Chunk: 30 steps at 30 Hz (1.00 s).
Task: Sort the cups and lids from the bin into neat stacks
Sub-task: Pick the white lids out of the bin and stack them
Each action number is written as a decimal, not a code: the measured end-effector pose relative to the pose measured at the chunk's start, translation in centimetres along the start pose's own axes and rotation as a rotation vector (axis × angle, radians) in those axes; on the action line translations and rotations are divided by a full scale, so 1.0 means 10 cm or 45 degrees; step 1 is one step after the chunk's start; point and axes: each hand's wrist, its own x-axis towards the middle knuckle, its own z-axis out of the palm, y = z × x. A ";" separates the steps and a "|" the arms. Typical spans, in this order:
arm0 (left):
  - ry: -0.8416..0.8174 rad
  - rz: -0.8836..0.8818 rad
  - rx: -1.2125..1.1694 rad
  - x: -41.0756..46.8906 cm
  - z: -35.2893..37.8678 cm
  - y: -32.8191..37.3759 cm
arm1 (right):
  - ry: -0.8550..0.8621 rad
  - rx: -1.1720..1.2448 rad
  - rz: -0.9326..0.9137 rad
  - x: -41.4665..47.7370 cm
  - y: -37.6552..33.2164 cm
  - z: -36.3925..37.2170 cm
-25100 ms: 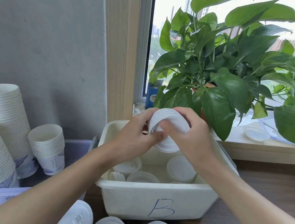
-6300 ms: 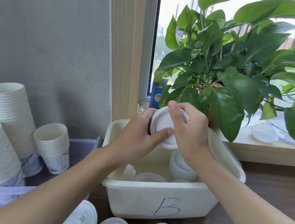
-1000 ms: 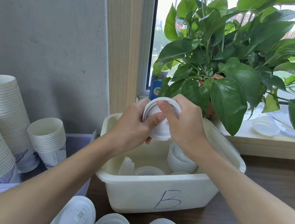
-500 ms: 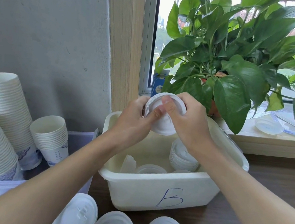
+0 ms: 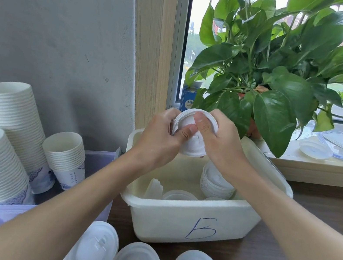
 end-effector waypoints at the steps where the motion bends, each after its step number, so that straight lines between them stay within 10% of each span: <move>1: -0.001 -0.017 0.029 0.02 -0.06 0.00 | -0.069 0.021 0.011 0.00 0.00 0.00; 16: 0.234 -0.263 0.044 -0.19 -0.78 -0.29 | -1.407 -0.720 0.273 -0.14 -0.02 0.48; 30: 0.327 -0.309 0.051 -0.15 -0.75 -0.25 | -0.623 -0.261 0.204 -0.10 0.01 0.07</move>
